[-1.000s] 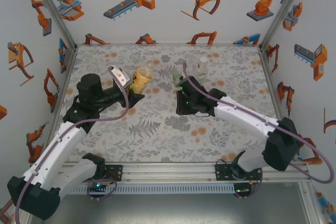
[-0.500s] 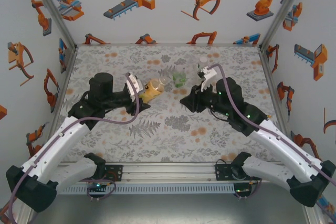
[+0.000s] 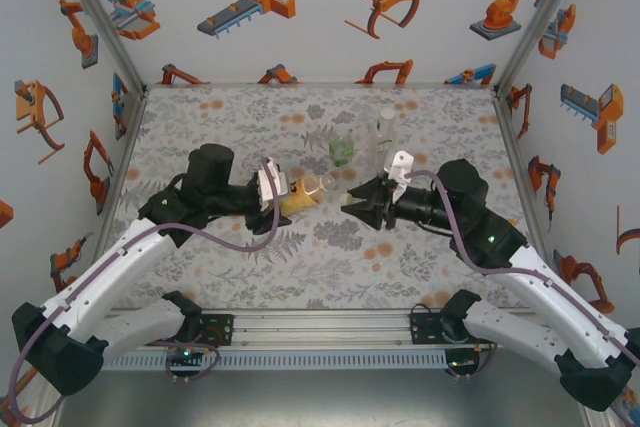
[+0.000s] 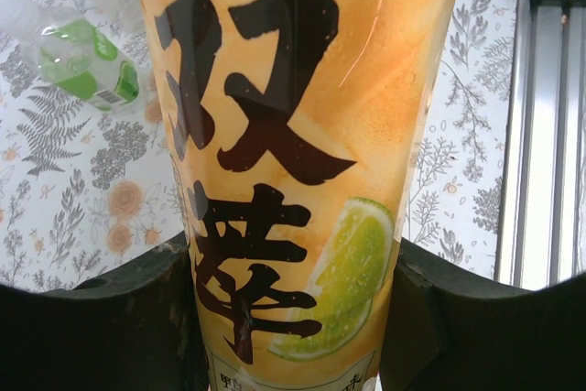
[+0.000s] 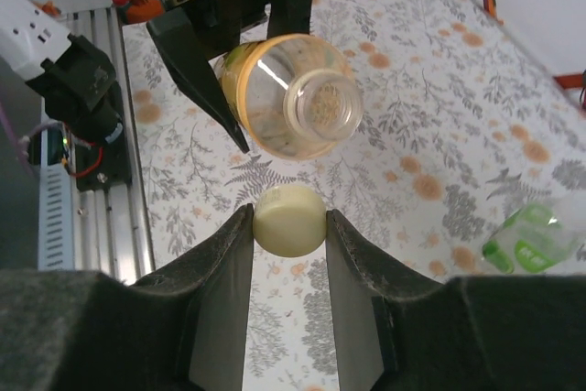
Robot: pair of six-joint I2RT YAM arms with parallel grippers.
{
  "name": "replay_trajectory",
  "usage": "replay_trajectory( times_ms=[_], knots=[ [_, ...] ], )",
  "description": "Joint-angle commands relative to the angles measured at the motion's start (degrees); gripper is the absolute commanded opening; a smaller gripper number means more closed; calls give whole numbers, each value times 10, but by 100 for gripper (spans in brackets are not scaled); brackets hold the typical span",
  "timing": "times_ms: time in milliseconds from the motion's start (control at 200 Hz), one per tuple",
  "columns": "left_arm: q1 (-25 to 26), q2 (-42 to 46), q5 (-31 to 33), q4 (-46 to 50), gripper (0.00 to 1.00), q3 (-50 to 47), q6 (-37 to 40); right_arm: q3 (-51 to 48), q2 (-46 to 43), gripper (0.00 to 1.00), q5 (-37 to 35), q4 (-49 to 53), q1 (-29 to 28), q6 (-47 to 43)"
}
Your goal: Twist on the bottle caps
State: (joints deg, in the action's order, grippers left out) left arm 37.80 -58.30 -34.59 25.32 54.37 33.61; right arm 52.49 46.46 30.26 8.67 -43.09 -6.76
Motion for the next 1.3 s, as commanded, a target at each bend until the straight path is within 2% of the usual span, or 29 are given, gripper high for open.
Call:
replay_trajectory(
  times_ms=[0,160,471,1046,1292],
  knots=[
    [8,6,-34,24,5,15,48,4,-14,22,38,-1,1,-88],
    [17,13,-49,26,4,-1,86,17,-18,21,63,12,1,-131],
    [34,3,-46,57,4,4,114,45,1,21,137,42,1,-190],
    [49,-14,-39,89,4,17,132,73,38,21,169,61,0,-201],
    [50,-10,-39,89,3,20,128,97,51,21,177,133,0,-243]
  ],
)
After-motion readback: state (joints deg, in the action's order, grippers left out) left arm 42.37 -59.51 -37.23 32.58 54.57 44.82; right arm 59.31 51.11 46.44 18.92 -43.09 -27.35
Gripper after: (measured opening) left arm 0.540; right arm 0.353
